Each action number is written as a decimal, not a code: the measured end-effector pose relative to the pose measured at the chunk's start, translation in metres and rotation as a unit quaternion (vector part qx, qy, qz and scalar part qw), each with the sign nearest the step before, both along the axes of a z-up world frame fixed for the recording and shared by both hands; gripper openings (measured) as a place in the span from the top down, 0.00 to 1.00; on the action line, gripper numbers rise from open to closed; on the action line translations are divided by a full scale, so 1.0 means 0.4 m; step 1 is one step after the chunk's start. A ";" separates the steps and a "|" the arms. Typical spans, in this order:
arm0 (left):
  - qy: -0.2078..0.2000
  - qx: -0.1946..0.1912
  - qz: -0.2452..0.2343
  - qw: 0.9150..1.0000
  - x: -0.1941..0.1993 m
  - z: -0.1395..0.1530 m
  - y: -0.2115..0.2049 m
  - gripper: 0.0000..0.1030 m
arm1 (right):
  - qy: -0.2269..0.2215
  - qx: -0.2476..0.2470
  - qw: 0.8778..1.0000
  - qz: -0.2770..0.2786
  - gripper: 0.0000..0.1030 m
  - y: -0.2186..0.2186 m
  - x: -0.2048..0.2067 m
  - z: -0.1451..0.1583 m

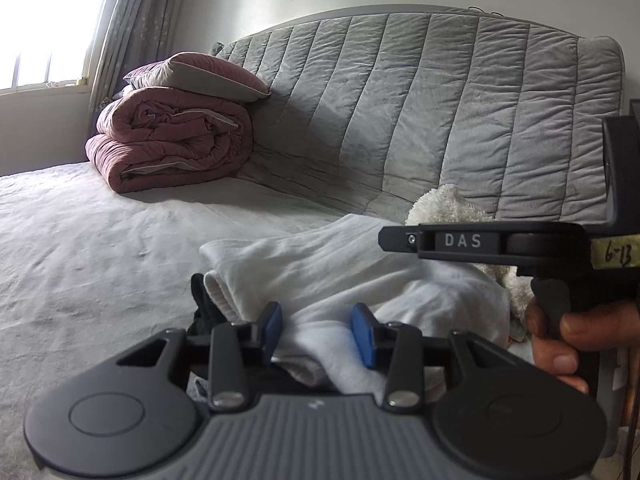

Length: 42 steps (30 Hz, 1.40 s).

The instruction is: Fold clothes

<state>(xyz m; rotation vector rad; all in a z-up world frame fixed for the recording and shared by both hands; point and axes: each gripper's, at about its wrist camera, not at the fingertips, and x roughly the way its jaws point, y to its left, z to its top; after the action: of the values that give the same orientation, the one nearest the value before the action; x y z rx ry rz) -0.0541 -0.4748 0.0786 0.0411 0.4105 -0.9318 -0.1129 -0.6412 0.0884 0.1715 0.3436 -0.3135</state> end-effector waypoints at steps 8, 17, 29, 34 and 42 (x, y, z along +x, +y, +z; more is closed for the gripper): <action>-0.011 0.005 0.001 1.000 -0.011 0.000 -0.013 0.61 | 0.020 0.039 0.999 -0.009 0.68 -0.028 0.013 -0.039; 0.005 0.000 0.013 1.000 0.001 0.030 -0.010 0.57 | -0.014 0.030 0.999 -0.036 0.53 -0.008 -0.039 0.020; -0.012 0.017 0.004 1.000 -0.074 0.042 0.038 0.38 | -0.037 0.078 0.993 -0.081 0.38 -0.054 -0.103 0.064; -0.006 0.016 0.008 1.000 -0.087 0.042 0.062 0.38 | -0.032 0.085 0.992 -0.088 0.36 -0.059 -0.123 0.063; 0.016 0.009 0.016 1.000 -0.089 0.052 0.078 0.35 | -0.013 0.084 0.994 -0.068 0.30 -0.015 -0.138 0.067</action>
<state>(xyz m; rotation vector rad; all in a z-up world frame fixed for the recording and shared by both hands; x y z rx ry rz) -0.0897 -0.4435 0.0992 0.0370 0.4484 -0.8985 -0.1680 -0.6473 0.1153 0.3645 0.3332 -0.4169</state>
